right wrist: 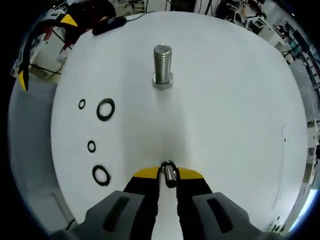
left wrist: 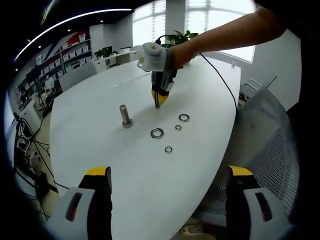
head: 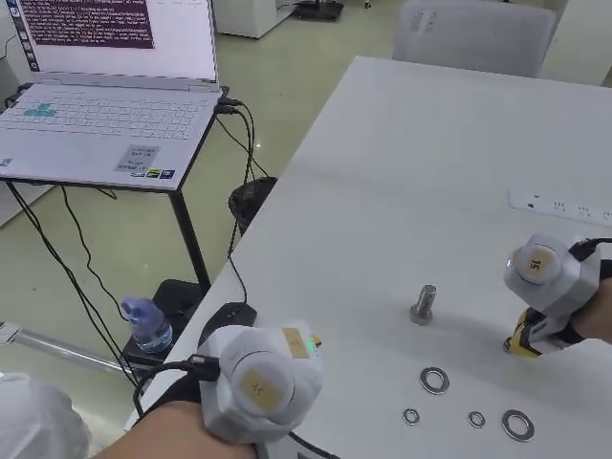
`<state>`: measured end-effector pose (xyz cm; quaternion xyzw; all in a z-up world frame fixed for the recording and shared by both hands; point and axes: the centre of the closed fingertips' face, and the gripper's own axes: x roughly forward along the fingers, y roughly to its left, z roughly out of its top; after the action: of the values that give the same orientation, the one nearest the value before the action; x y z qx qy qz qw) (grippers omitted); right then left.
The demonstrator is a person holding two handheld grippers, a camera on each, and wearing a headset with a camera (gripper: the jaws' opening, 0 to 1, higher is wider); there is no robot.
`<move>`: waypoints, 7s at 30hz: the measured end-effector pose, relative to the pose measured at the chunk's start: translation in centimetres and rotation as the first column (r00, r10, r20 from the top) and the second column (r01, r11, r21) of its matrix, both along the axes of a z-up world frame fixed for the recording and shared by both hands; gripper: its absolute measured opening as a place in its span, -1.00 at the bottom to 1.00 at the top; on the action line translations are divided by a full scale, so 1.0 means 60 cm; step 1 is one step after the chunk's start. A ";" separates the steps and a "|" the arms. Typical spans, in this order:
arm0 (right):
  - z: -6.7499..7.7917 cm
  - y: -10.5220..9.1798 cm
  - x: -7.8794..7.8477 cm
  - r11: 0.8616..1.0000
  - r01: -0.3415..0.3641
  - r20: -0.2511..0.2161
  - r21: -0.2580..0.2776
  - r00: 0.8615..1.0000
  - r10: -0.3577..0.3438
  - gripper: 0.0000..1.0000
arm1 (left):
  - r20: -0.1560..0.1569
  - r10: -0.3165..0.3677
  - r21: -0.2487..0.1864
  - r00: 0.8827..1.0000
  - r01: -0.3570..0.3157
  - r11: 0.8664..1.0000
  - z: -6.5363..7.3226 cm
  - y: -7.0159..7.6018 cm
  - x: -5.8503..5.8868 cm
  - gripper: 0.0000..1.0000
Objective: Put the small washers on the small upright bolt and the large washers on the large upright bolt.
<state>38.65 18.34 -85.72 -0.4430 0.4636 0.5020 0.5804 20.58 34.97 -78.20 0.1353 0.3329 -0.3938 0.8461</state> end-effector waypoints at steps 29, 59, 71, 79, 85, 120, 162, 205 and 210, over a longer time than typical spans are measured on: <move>-0.006 0.006 0.000 1.000 -0.003 -0.009 0.009 1.000 0.003 -0.65 | -0.017 0.000 0.028 1.000 0.000 1.000 -0.008 0.013 -0.005 0.78; 0.027 0.031 -0.009 0.996 -0.079 -0.003 0.050 0.997 0.079 -0.44 | -0.001 -0.005 0.041 1.000 0.005 0.999 0.004 0.006 -0.001 0.77; 0.041 0.043 -0.032 0.991 -0.111 -0.007 0.076 0.994 0.112 -0.42 | 0.014 0.002 0.022 1.000 -0.002 1.000 0.008 0.005 0.003 0.84; 0.050 0.047 -0.070 0.988 -0.122 -0.012 0.097 0.992 0.123 -0.40 | 0.022 0.009 0.004 1.000 -0.009 1.000 0.011 0.001 0.008 0.88; 0.049 0.048 -0.101 0.986 -0.128 -0.024 0.106 0.991 0.131 -0.39 | 0.026 0.004 0.007 1.000 -0.004 1.000 0.009 0.001 0.007 0.88; 0.010 0.055 -0.186 0.980 -0.152 -0.043 0.131 0.986 0.159 -0.42 | 0.035 -0.021 0.036 0.999 0.019 0.999 0.014 -0.002 -0.004 0.83; -0.030 0.058 -0.176 0.984 -0.156 -0.015 0.083 0.987 0.158 -0.70 | 0.023 -0.022 0.048 1.000 0.021 0.999 0.008 0.012 -0.004 0.71; 0.019 -0.021 -0.136 0.995 0.013 -0.041 0.099 0.999 -0.009 -0.76 | 0.032 -0.031 0.053 0.999 0.030 0.998 0.006 -0.011 0.026 0.73; 0.025 -0.036 -0.130 0.995 0.030 -0.042 0.095 0.999 -0.026 -0.76 | 0.030 -0.038 0.060 0.999 0.036 0.998 0.003 -0.011 0.027 0.73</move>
<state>30.85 16.17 -84.24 -0.3978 0.4569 0.5242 0.5985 22.21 34.29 -78.01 0.1730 0.3286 -0.3971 0.8393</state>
